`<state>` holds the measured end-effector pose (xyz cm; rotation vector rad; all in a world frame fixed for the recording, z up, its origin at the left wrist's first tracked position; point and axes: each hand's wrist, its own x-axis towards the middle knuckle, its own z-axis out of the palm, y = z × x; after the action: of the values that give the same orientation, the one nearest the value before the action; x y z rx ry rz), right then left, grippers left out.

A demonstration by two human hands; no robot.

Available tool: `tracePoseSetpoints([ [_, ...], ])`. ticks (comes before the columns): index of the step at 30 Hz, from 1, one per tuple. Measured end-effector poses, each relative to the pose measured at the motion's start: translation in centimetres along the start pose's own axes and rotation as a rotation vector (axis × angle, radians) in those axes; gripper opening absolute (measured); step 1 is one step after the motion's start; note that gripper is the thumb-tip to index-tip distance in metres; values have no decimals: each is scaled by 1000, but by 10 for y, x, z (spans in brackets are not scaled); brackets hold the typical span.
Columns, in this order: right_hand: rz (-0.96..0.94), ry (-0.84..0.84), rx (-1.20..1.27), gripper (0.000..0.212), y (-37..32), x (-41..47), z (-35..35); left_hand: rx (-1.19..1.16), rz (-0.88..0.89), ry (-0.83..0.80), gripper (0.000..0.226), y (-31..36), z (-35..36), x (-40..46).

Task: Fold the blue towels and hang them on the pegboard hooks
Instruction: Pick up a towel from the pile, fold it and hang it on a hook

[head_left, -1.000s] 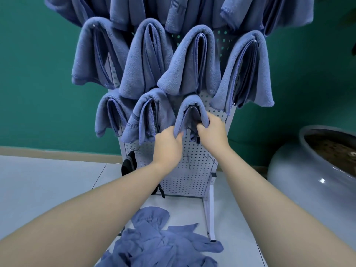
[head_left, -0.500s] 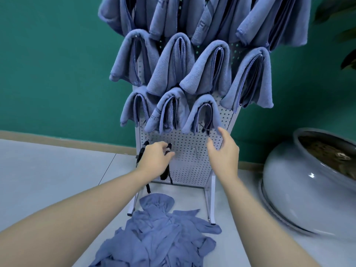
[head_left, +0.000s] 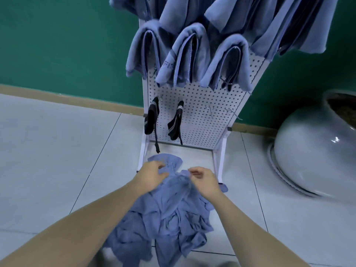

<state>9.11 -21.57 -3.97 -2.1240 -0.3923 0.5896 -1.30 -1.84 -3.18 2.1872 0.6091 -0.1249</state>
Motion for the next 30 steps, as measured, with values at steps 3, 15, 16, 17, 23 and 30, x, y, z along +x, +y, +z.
tracePoseSetpoints([
  [3,-41,-186,-216,43,30,-1,21,31,37,-154,40,-18,28,-3],
  [15,-78,-131,-446,28,81,11,49,551,104,-245,21,-43,68,9],
  [16,-93,-122,-446,22,79,12,49,468,93,-241,20,-47,66,11],
  [17,-113,-99,-428,18,77,13,48,391,84,-232,16,-51,64,12],
  [23,-211,62,-193,9,26,15,34,-36,95,-209,62,-52,56,8],
  [30,-309,152,66,15,-60,4,-12,-149,203,91,16,2,8,10],
])
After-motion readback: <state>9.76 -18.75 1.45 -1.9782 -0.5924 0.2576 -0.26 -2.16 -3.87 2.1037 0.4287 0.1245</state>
